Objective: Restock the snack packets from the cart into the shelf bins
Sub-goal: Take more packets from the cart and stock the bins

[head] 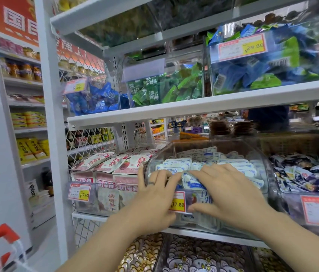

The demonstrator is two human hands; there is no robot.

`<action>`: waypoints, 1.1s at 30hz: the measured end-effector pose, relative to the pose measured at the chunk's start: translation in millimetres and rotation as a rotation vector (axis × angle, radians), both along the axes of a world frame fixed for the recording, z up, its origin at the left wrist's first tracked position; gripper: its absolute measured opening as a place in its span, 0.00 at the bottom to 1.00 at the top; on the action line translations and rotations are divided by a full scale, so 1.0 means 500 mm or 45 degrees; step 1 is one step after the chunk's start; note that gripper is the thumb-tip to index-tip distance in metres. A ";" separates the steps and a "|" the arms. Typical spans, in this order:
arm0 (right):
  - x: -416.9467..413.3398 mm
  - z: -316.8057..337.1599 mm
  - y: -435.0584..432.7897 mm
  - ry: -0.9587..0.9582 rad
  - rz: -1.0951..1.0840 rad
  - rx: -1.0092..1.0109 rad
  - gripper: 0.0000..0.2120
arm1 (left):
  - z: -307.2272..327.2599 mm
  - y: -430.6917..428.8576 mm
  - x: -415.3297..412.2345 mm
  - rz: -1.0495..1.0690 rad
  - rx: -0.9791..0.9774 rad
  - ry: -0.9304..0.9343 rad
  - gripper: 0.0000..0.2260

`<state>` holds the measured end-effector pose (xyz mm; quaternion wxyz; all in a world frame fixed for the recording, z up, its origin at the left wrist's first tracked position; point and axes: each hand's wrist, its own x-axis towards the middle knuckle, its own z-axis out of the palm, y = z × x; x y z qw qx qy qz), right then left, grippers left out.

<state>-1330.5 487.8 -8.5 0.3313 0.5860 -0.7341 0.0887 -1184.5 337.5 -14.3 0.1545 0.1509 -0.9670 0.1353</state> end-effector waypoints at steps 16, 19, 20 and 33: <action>0.012 -0.026 0.007 0.067 -0.072 -0.004 0.48 | -0.010 0.013 0.031 0.087 0.029 0.120 0.49; 0.062 -0.040 0.015 0.025 0.125 -0.206 0.38 | -0.019 0.024 0.087 0.110 0.050 0.150 0.46; 0.086 -0.050 0.015 0.016 0.233 -0.275 0.33 | -0.028 0.027 0.111 0.121 0.056 0.164 0.44; 0.432 -0.316 -0.191 -0.358 0.891 0.416 0.13 | -0.291 -0.041 0.586 0.680 0.664 -0.074 0.23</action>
